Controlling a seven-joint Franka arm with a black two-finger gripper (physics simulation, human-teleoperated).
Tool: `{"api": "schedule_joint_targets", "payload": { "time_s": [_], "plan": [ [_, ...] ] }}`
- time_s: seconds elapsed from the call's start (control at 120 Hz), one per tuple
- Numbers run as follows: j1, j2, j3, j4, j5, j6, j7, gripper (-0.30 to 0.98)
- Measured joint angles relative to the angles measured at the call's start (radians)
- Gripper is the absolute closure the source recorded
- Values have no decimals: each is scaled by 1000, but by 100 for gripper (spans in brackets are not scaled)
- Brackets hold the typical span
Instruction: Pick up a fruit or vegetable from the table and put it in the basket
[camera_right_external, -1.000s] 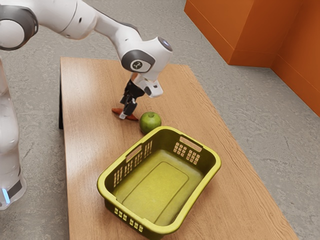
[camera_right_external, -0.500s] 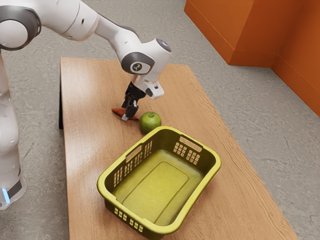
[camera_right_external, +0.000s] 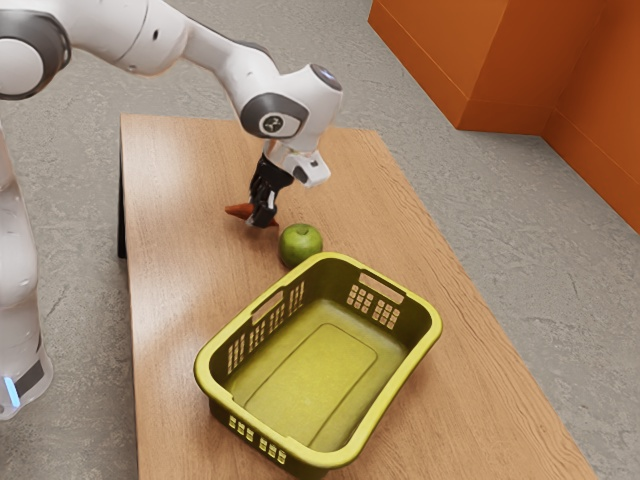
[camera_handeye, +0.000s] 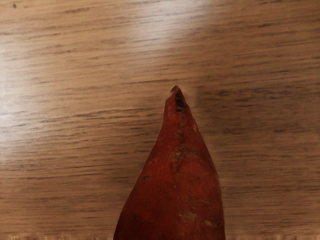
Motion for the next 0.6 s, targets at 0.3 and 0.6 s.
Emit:
{"api": "schedule_joint_targets", "payload": {
  "time_s": [0.3,0.6],
  "plan": [
    [1,-66,16,37,4,-29,-9,55],
    [-1,-70,-18,138,6,-49,-13,55]
  ]
}}
